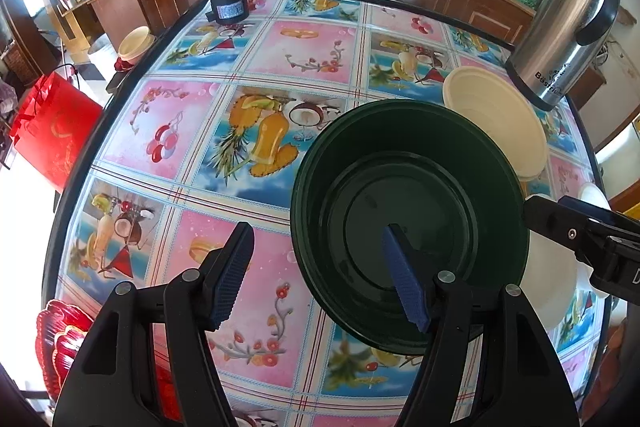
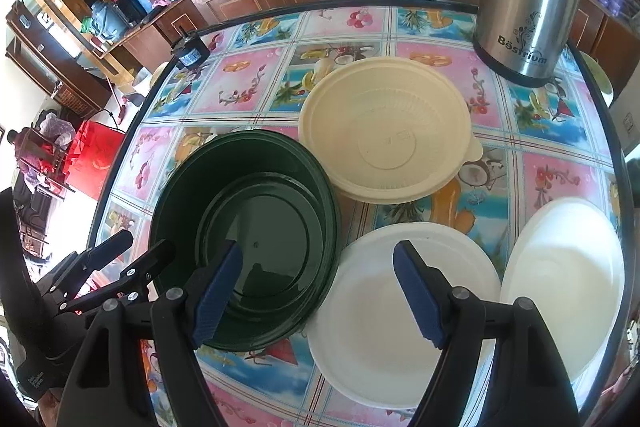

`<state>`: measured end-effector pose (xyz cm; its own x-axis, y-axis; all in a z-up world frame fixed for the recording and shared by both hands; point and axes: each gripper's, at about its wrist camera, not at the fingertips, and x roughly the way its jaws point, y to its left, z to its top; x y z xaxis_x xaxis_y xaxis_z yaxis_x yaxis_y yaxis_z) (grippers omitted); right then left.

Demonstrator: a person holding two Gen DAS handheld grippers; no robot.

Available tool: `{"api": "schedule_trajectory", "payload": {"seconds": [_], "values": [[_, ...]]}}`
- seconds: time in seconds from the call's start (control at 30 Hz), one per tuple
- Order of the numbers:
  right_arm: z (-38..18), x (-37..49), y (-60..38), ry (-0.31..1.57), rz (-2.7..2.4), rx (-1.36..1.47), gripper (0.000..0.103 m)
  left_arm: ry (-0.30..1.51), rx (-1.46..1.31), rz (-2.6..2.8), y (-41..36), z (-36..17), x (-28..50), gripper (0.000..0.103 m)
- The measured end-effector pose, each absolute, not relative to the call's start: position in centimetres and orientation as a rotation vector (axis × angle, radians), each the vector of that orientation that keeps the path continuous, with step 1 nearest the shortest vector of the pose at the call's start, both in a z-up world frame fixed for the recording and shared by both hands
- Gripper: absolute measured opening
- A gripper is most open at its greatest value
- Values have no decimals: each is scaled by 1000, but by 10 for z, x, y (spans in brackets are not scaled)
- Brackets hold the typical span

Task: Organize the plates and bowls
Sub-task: 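Move both grippers toward the rim of the dark green basin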

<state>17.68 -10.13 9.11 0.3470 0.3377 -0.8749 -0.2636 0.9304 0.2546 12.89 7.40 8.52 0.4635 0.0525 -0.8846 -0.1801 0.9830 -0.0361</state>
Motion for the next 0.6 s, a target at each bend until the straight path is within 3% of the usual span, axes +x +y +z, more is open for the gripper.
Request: {"api": "schedule_trajectory", "payload": {"seconds": [0.6], "values": [[85,192,-103,1181,410,57,78,1101,-124,154,73,76,137,67]]}}
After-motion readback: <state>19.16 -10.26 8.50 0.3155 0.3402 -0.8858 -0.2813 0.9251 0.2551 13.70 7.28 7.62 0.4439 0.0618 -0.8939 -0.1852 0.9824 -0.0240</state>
